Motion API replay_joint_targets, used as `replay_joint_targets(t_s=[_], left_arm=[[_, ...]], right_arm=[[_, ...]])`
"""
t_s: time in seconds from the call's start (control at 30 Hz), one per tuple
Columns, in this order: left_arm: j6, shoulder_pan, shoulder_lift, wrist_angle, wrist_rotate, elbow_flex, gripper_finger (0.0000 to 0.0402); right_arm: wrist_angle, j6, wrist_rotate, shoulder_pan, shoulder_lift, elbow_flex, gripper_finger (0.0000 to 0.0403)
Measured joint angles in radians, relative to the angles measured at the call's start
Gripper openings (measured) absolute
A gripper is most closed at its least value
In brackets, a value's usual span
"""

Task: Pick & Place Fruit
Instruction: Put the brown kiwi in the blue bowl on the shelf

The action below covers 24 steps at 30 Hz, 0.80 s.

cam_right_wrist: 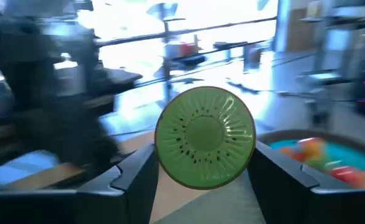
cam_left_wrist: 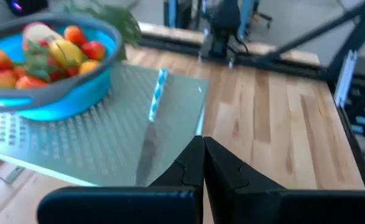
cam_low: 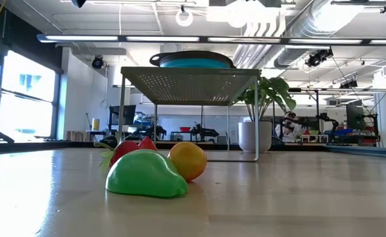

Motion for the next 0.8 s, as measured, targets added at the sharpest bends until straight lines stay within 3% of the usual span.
replay_joint_targets(t_s=[0.17, 0.4, 0.8], left_arm=[[0.002, 0.0, 0.0, 0.02, -0.061, 0.0, 0.0], [0.002, 0.0, 0.0, 0.019, -0.068, 0.0, 0.0], [0.002, 0.0, 0.0, 0.019, -0.072, 0.0, 0.0]], right_arm=[[-0.06, 0.009, 0.002, -0.113, 0.007, 0.007, 0.0212], [-0.267, 0.122, -0.047, -0.208, 0.039, 0.006, 0.0212], [-0.302, 0.118, -0.053, -0.277, 0.054, 0.007, 0.0221]])
